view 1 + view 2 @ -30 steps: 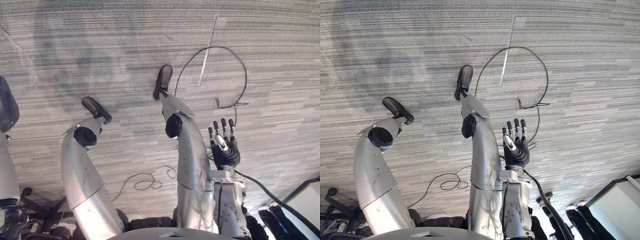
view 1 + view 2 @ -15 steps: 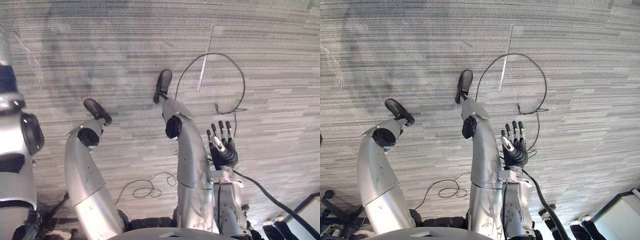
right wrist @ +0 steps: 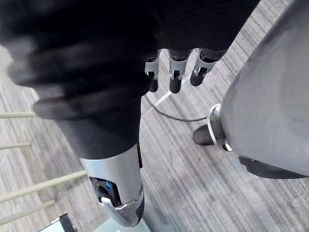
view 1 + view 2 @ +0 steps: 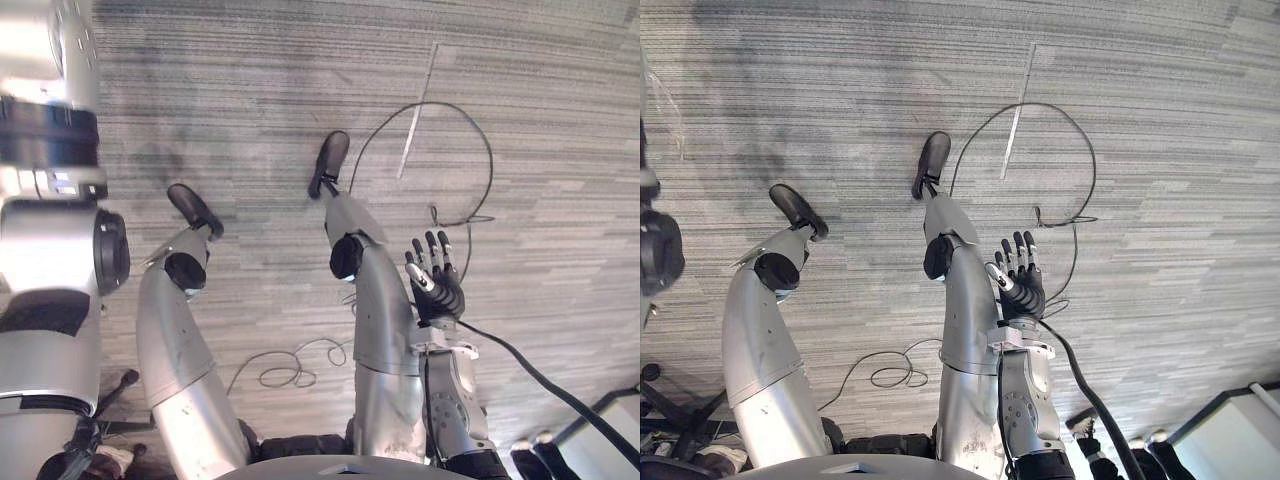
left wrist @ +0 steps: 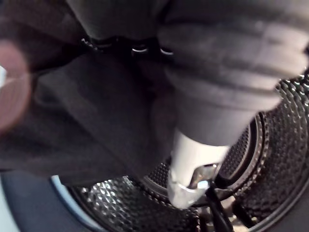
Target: Pick up the laundry basket with both hands and put the clothes into the washing machine.
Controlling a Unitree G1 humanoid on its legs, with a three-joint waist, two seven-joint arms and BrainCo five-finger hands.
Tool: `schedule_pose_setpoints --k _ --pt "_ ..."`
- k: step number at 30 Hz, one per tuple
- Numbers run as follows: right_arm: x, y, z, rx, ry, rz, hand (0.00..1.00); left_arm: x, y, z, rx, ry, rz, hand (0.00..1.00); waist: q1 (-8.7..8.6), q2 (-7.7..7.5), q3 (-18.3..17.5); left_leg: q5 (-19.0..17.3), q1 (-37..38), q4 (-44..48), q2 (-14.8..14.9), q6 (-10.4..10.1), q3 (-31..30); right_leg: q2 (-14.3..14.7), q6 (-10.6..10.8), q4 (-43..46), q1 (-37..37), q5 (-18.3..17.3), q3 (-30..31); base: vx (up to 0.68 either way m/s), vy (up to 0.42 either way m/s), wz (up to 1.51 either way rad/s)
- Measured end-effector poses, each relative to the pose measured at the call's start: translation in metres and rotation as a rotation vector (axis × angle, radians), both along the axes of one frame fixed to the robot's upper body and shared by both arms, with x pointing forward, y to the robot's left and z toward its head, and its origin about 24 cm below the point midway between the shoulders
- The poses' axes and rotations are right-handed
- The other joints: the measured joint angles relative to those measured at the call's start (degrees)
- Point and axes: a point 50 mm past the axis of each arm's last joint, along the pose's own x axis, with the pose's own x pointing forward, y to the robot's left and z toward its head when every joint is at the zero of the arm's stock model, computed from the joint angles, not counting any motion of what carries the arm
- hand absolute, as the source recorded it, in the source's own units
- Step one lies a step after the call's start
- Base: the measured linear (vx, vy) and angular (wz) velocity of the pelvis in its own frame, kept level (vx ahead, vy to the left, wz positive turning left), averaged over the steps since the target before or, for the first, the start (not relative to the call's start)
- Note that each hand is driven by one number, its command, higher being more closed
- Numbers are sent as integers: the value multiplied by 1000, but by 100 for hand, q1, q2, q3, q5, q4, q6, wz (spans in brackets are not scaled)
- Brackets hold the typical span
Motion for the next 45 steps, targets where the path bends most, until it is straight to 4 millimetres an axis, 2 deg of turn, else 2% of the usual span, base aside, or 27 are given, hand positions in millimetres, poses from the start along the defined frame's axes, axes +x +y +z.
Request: schedule_pose_setpoints --k 4,8,9,10,12,13,14,15,16,17,19,21,23,24,26,27,28,31,33,36,37,39,40,41,42,44,45 --pt "0 2 1 8 -8 -4 0 -2 -4 13 6 0 4 0 -45 0 0 -5 6 -81 -9 17 103 60 43 -300 35 158 31 11 -20 -11" --pt "-1 8 -3 16 14 24 0 16 11 -1 -48 104 22 0 -68 -7 3 -16 411 -160 24 28 301 203 108 -653 388 296 157 18 -34 -22" --pt "-1 11 -2 17 20 33 0 24 19 -10 -58 155 37 0 -24 -17 8 -28 485 50 102 31 183 260 116 -591 517 274 247 6 -43 -49" --pt "-1 11 -1 18 16 35 0 30 30 -21 -56 203 51 0 13 -34 7 -18 407 412 100 44 -259 328 59 -451 582 225 346 5 -53 -55" --pt "-2 9 3 17 4 21 0 37 49 -39 -55 268 89 0 -21 -68 -20 -134 31 831 -54 105 -983 374 22 -310 599 79 584 -32 -45 -50" --pt "-2 4 4 10 8 -3 0 38 58 -44 -94 290 91 0 -39 -93 -19 -152 219 104 -162 -7 -1149 443 141 -398 609 92 664 -81 -50 -62" --pt "-2 2 3 5 11 -7 0 38 63 -46 -117 293 92 0 8 -135 -17 11 370 -177 -121 -388 -1100 479 221 -449 623 57 643 -87 -59 -87" --pt "-3 0 3 6 10 -19 0 38 70 -48 -138 302 103 0 88 -208 -5 13 433 -221 90 -394 -767 340 377 -30 435 -289 604 5 -55 -72" --pt "-3 -1 0 4 27 -22 0 40 74 -53 -143 323 121 0 65 -215 -1 57 446 -102 127 -336 -610 173 285 899 271 -469 693 74 -48 -46" --pt "-5 -1 -5 4 46 -21 0 41 80 -58 -160 347 142 0 16 -327 -9 -88 429 202 94 -353 -572 96 489 977 418 -843 847 91 -31 -36" --pt "-3 -3 -2 -16 37 -7 0 33 99 -55 -218 339 192 0 -38 -356 -4 -320 407 476 208 -256 -424 206 619 928 359 -693 1081 35 16 -59" --pt "-5 -4 -5 -19 53 -1 0 24 102 -41 -207 314 229 0 -81 -356 -4 -484 411 642 296 -172 -331 286 733 687 430 -506 1178 5 88 -59" --pt "-6 -3 -6 -9 61 13 0 8 87 -7 -112 242 300 0 -96 -353 -5 -636 424 714 408 14 -151 366 898 -91 724 -65 1223 -8 152 -58" --pt "-7 -1 -5 -5 55 22 0 4 81 1 -69 226 337 0 -88 -353 -5 -665 424 716 414 66 -110 356 922 -320 807 44 1203 -31 162 -44" --pt "-10 2 5 8 5 50 0 -14 61 23 101 137 526 0 -21 -351 -5 -752 424 721 424 218 89 43 768 -977 1066 243 671 -44 177 -37" --pt "-11 3 7 8 -8 54 0 -16 57 25 138 120 571 0 0 -351 -4 -767 424 725 411 245 136 -26 749 -1094 1115 371 542 -53 192 -14" --pt "-11 4 13 5 -39 67 0 -19 52 28 203 103 666 0 31 -351 -5 -787 412 738 357 273 167 -75 856 -1358 1212 805 398 -43 131 -4" --pt "-11 2 23 -21 -90 85 0 -20 50 28 295 115 843 0 79 -351 -5 -786 407 666 283 274 222 13 866 -2177 1496 1263 357 -40 77 -7" --pt "-11 -2 23 -36 -88 76 0 -20 51 29 291 118 850 0 85 -343 -9 -786 404 589 223 276 219 8 869 -2548 1672 1422 279 -18 12 7" --pt "-14 -18 23 -75 -61 6 0 -18 55 31 128 114 489 0 122 -297 -32 -749 405 497 47 299 180 -43 895 -2931 1843 1608 161 -33 14 22" --pt "-13 -24 22 -100 -40 -6 0 -23 53 39 12 73 229 0 150 -294 -33 -749 397 499 3 298 139 -51 907 -3038 1928 1685 118 -28 13 20" --pt "-13 -28 22 -128 -24 -6 0 -29 50 46 -3 43 161 0 190 -292 -35 -749 397 524 -26 298 119 -67 887 -3059 1954 1723 97 -9 7 6" --pt "-14 -32 23 -143 -27 -21 0 -32 49 48 67 34 278 0 255 -291 -37 -751 397 565 -34 302 117 -80 869 -3059 1956 1766 95 -29 16 -8" --pt "-15 -35 26 -150 -41 -27 0 -30 54 43 201 65 538 0 268 -291 -37 -753 397 602 -33 306 98 -79 856 -3060 1954 1817 99 -36 16 -10" --pt "-15 -36 27 -152 -49 -30 0 -27 56 38 279 96 659 0 264 -290 -37 -757 397 618 -32 312 86 -77 858 -3059 1954 1832 103 -37 2 -10" --pt "-20 -39 26 -152 -57 -27 0 -6 56 14 574 210 1005 0 269 -285 -39 -770 397 612 -31 335 64 -64 855 -3058 1949 1835 106 -49 -10 -4" --pt "-21 -40 25 -150 -53 -24 0 -1 55 7 647 228 1069 0 266 -285 -39 -771 392 605 -30 336 48 -58 855 -3058 1948 1834 104 -60 -21 -1"
